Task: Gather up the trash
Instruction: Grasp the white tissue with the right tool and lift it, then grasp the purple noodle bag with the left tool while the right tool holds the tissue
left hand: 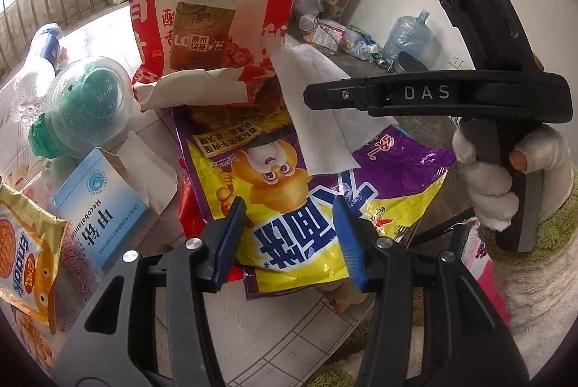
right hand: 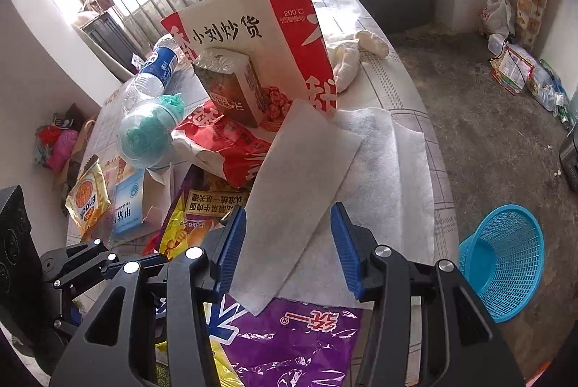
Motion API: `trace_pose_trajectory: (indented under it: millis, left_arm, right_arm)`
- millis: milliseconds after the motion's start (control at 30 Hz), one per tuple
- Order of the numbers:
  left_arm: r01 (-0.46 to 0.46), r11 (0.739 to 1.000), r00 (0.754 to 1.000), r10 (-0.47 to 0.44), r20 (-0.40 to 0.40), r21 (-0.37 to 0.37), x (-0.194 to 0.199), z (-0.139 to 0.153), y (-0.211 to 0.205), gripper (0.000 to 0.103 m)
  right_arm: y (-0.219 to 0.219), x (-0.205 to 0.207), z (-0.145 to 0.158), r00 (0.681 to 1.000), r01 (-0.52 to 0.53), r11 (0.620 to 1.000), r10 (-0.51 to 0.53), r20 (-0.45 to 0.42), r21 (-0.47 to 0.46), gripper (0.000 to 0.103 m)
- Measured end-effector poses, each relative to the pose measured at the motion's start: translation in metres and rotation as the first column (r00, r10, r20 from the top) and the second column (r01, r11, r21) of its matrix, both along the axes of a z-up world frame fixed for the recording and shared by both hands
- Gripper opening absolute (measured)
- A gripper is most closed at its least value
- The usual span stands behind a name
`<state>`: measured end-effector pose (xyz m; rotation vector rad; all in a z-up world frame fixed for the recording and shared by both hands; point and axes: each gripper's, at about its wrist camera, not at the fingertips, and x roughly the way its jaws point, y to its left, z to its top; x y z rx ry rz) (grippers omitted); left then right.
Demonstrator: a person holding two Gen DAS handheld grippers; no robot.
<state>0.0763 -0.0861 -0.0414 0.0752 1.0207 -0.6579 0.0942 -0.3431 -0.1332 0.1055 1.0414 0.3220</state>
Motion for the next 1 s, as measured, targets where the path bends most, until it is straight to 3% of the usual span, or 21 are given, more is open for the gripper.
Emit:
trace_pose_trajectory:
  millis: [133,200,267,333,400,567,767,900,1000]
  left_arm:
    - [0.011,1.0,1.0,-0.011,-0.001,0.013,-0.005,-0.008,-0.002,0.047]
    - [0.016,1.0,1.0,-0.016,0.003,0.015,-0.007,-0.009,-0.002,0.047]
    - [0.018,1.0,1.0,-0.018,0.007,0.015,-0.009,-0.01,-0.003,0.047]
    - [0.015,1.0,1.0,-0.015,0.005,0.01,-0.01,-0.01,-0.002,0.047]
    - [0.012,1.0,1.0,-0.012,0.006,0.01,-0.013,-0.012,-0.005,0.047]
    - [0.001,1.0,1.0,-0.001,0.004,0.003,-0.015,-0.013,0.002,0.047]
    - [-0.023,0.998,0.999,0.025,0.045,-0.061,-0.021,0.002,0.021,0.047]
    - [-0.072,0.99,0.993,0.082,0.088,-0.12,-0.025,0.02,0.049,0.047]
    - [-0.124,0.981,0.983,0.141,0.114,-0.147,-0.03,0.034,0.079,0.047]
  right_arm:
    - [0.016,0.005,-0.024,0.999,-0.02,0.999,0.017,-0.051,-0.05,0.048]
    - [0.022,0.002,-0.029,0.999,-0.023,0.996,0.021,-0.026,-0.086,0.046]
    - [0.026,0.0,-0.028,1.0,-0.002,0.99,0.001,-0.007,-0.139,0.025]
    - [0.018,0.002,-0.03,0.999,0.021,0.995,-0.024,-0.023,-0.101,0.004]
    - [0.006,-0.001,-0.024,0.998,0.053,0.998,-0.053,-0.021,-0.025,0.004]
    - [-0.014,-0.026,0.036,0.986,0.065,0.991,-0.082,0.146,0.115,0.004]
    - [-0.025,-0.057,0.099,0.947,-0.058,0.939,-0.056,0.317,0.34,0.004]
    - [-0.02,-0.064,0.109,0.936,-0.159,0.879,-0.01,0.351,0.45,0.004]
    - [-0.011,-0.064,0.101,0.943,-0.15,0.894,0.002,0.332,0.421,0.004]
